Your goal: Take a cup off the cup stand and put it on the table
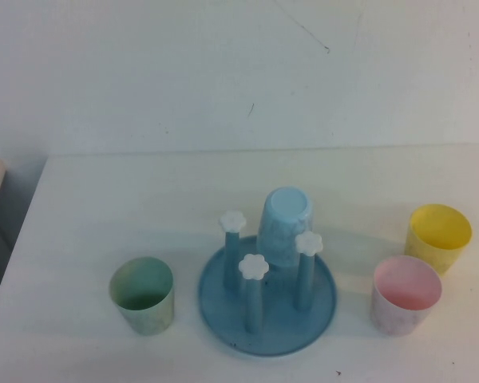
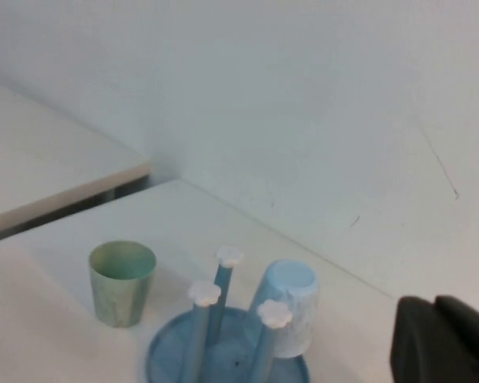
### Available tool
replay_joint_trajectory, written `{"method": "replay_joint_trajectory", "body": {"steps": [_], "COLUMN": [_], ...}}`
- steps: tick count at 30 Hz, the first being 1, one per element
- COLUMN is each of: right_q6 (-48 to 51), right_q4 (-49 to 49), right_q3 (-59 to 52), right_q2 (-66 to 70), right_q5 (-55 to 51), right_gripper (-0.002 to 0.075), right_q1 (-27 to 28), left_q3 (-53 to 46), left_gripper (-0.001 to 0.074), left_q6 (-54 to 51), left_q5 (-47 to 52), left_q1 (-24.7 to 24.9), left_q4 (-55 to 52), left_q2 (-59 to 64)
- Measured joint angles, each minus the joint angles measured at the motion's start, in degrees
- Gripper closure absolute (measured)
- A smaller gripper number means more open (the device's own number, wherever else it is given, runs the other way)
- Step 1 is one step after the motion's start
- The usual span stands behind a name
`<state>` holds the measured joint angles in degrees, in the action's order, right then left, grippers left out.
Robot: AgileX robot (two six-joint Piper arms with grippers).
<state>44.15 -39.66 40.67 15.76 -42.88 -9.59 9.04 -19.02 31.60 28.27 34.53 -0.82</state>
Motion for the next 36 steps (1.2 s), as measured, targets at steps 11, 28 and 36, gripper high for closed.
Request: {"method": "replay_joint_trajectory", "body": {"steps": [11, 28, 36], "right_q6": [0.3, -20.1, -19.3], "right_q4": [8.4, 36.3, 32.7], "right_q3": [-4.8, -21.9, -41.8], "right_q2": [0.0, -6.1, -16.0], "right_q5": [-7.4, 20.4, 33.7], "right_gripper": [0.0727, 0.0727, 0.0727], "right_q1": [0.0, 0.3, 10.8], "left_q3": [-0.3, -0.3, -0.3], "left_gripper": [0.0736, 0.0736, 0.0736], "left_q6": [0.0, 0.0, 0.0], "left_q5": [0.0, 0.0, 0.0], "left_q1": [0.0, 0.0, 0.0], "left_q4": [0.0, 0.0, 0.0], "left_q2": [0.0, 0.0, 0.0]}}
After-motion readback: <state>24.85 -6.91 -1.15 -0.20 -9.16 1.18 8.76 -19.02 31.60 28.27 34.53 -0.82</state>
